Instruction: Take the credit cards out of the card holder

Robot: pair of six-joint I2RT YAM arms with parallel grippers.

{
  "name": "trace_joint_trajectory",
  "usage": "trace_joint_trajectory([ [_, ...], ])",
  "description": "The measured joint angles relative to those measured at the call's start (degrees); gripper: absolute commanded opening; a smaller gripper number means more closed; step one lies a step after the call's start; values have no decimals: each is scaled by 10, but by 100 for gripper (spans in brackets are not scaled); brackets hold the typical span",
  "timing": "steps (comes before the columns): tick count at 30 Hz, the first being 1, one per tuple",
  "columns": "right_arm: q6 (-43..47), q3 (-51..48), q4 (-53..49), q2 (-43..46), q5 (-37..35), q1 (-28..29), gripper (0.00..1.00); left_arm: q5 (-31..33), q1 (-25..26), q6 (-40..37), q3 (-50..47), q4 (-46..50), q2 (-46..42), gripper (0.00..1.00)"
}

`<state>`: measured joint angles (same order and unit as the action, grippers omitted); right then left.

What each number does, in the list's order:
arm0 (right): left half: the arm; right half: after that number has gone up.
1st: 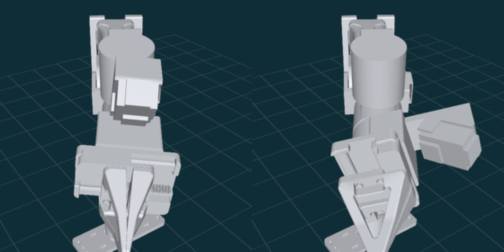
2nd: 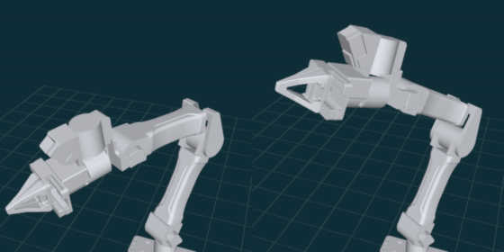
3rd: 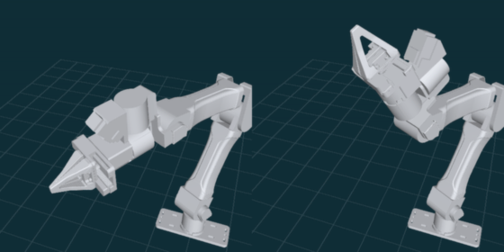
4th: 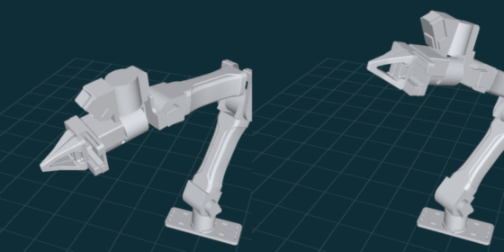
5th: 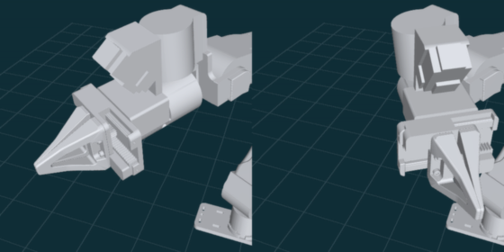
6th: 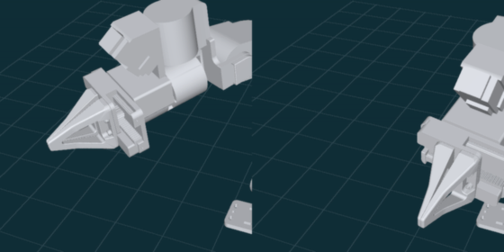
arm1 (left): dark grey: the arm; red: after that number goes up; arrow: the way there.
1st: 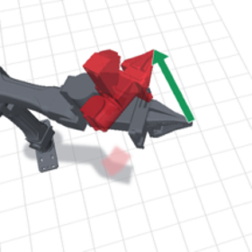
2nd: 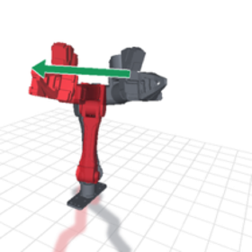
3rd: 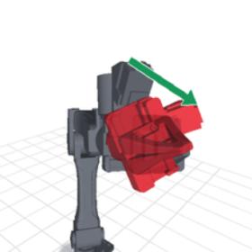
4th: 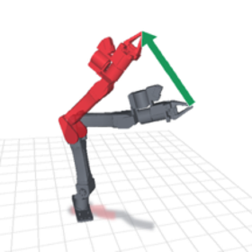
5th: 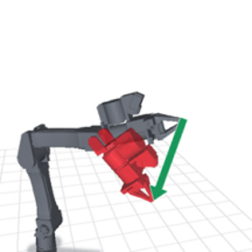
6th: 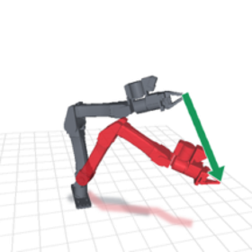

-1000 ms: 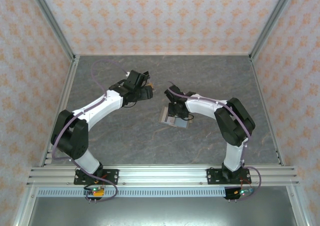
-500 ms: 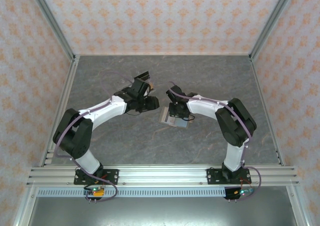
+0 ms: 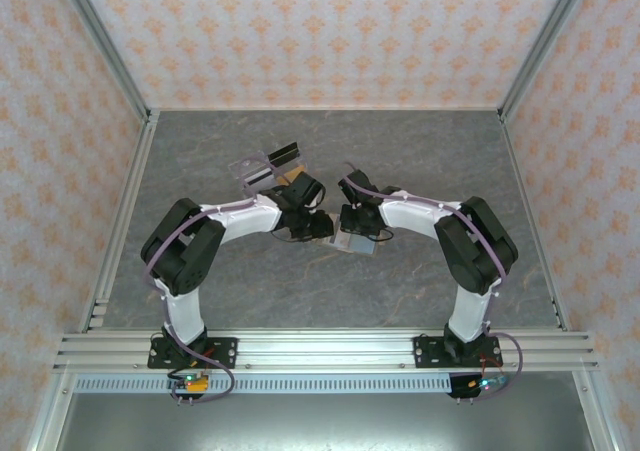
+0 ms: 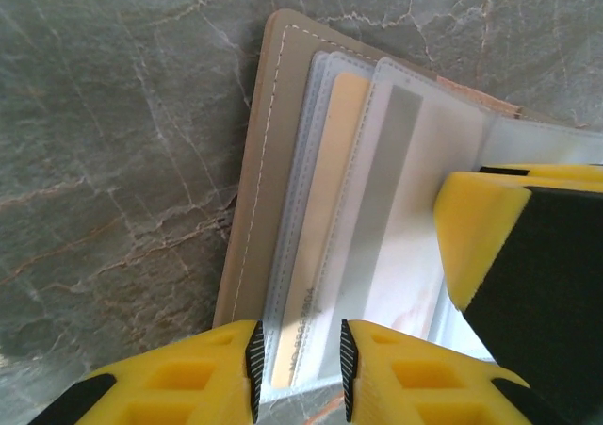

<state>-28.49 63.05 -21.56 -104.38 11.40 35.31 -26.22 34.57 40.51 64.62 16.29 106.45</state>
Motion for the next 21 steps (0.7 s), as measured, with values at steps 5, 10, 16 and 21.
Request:
trace_joint_trajectory([
  [5, 0, -1, 1, 0, 3, -1, 24, -4, 0, 1, 3, -3, 4, 25],
  [10, 0, -1, 2, 0, 5, -2, 24, 5, 5, 1, 4, -2, 4, 24],
  [16, 0, -3, 4, 0, 6, -3, 24, 12, 11, -1, 10, 7, 4, 26],
  [21, 0, -5, 7, 2, 7, -3, 24, 17, 18, -9, 27, 25, 4, 27],
])
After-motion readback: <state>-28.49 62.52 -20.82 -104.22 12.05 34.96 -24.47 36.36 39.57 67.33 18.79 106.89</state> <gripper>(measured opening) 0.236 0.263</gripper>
